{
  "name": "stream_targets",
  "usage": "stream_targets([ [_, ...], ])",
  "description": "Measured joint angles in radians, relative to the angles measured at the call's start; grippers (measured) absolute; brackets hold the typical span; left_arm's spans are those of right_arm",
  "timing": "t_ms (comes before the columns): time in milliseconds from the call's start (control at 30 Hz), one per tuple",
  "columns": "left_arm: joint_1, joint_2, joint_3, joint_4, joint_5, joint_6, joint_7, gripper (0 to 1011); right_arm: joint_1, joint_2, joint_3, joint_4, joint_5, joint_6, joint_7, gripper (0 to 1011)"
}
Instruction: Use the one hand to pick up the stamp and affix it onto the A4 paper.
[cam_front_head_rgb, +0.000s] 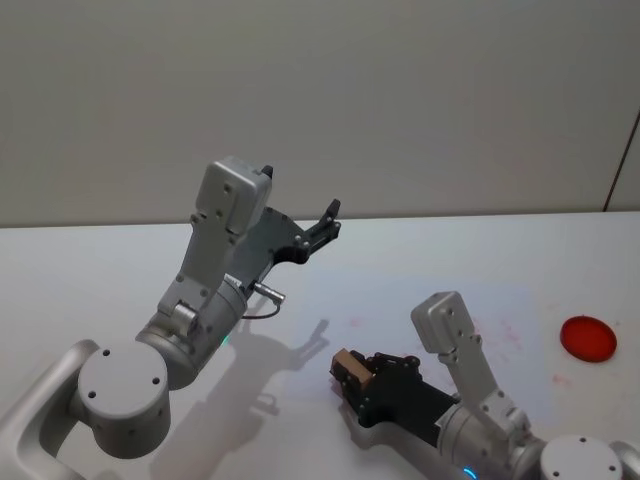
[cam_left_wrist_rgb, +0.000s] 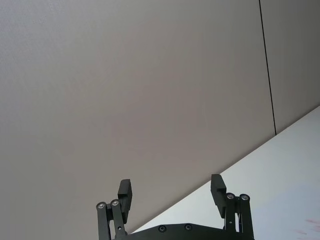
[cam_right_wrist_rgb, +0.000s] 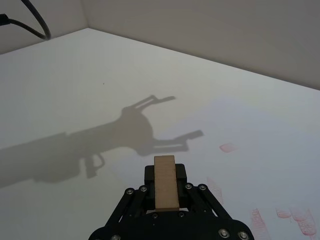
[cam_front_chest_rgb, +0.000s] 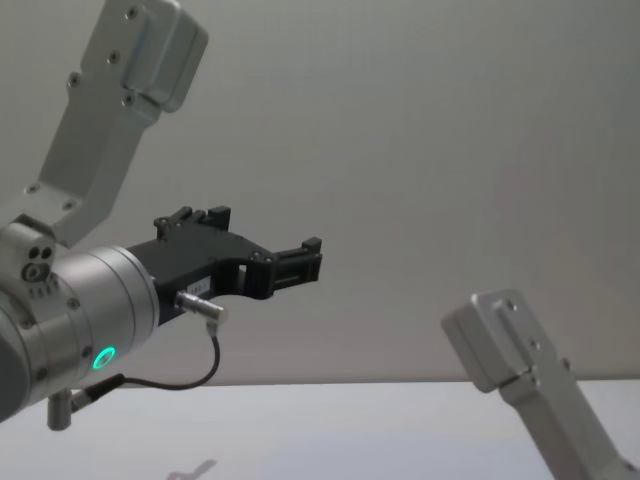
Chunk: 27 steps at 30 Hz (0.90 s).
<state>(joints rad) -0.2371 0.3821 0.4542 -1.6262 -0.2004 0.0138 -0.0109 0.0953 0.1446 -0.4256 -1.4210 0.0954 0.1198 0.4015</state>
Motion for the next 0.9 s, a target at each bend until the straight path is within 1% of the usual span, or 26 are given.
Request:
stream_targets([
  [467, 0.000, 0.000, 0.000, 0.000, 0.000, 0.000, 0.000, 1001, 0.014, -0.014, -0.006, 0.026, -0.003, 0.020, -0.018, 220],
  [900, 0.000, 0.000, 0.000, 0.000, 0.000, 0.000, 0.000, 1001, 0.028, -0.021, -0.008, 0.044, -0.008, 0.029, -0.018, 220],
])
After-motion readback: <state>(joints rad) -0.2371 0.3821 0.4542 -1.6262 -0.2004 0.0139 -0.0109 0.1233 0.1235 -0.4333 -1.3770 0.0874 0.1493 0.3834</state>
